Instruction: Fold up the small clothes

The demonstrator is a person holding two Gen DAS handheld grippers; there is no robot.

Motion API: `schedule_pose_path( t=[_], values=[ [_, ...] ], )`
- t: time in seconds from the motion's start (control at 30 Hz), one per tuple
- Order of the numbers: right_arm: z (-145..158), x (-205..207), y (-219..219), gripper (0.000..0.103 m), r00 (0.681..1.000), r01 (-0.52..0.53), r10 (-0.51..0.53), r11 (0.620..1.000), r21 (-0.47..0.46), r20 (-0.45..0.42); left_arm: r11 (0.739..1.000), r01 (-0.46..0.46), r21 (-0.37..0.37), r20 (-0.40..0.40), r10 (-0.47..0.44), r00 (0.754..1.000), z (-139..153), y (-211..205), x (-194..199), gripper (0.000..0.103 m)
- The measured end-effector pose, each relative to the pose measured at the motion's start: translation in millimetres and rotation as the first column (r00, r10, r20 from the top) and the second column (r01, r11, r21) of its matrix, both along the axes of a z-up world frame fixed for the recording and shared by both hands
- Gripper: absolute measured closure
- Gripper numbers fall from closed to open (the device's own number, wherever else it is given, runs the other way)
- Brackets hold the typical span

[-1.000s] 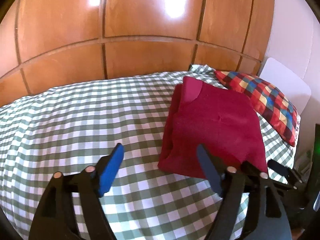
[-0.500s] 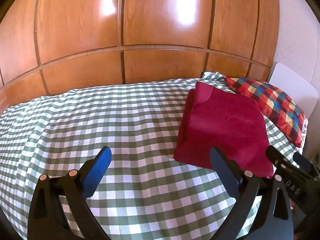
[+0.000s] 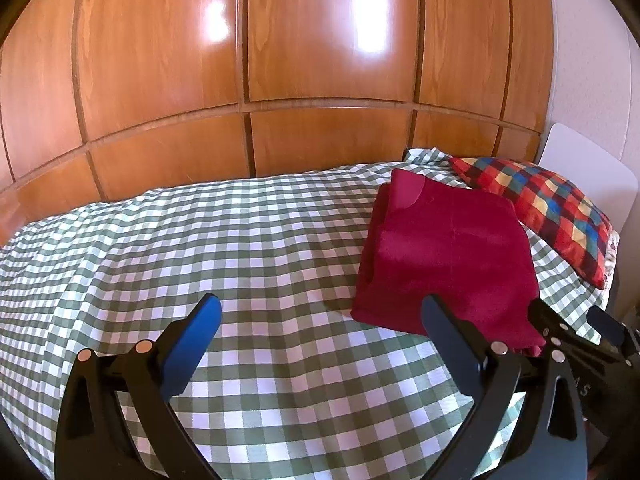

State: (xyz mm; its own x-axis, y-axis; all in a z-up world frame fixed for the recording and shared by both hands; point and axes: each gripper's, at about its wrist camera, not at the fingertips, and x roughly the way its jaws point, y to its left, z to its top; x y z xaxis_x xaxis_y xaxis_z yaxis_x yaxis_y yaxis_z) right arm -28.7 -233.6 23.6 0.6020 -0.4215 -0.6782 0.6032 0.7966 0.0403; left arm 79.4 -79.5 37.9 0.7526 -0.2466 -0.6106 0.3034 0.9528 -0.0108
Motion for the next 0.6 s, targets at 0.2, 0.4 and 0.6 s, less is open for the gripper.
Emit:
schedule_pose_path(
  t=[0.2, 0.4, 0.6],
  values=[
    [0.5, -0.2, -0.8, 0.008, 1.000, 0.001, -0.001, 1.000, 0.007, 0.000, 1.000, 0.004, 0.002, 0.014, -0.004, 1.000, 3.2, -1.3, -2.2, 0.003],
    [0.7, -0.3, -0.6, 0.008, 1.000, 0.003, -0.003, 1.000, 0.006, 0.001, 1.000, 0.008, 0.001, 0.017, -0.008, 1.000, 4.5, -2.7, -2.8, 0.003],
    [0.9, -0.4, -1.3, 0.008, 1.000, 0.001, -0.001, 1.000, 0.004, 0.003, 1.000, 0.010, -0.009, 0.021, -0.010, 1.000, 7.2, -2.5, -4.1, 0.003]
  ],
)
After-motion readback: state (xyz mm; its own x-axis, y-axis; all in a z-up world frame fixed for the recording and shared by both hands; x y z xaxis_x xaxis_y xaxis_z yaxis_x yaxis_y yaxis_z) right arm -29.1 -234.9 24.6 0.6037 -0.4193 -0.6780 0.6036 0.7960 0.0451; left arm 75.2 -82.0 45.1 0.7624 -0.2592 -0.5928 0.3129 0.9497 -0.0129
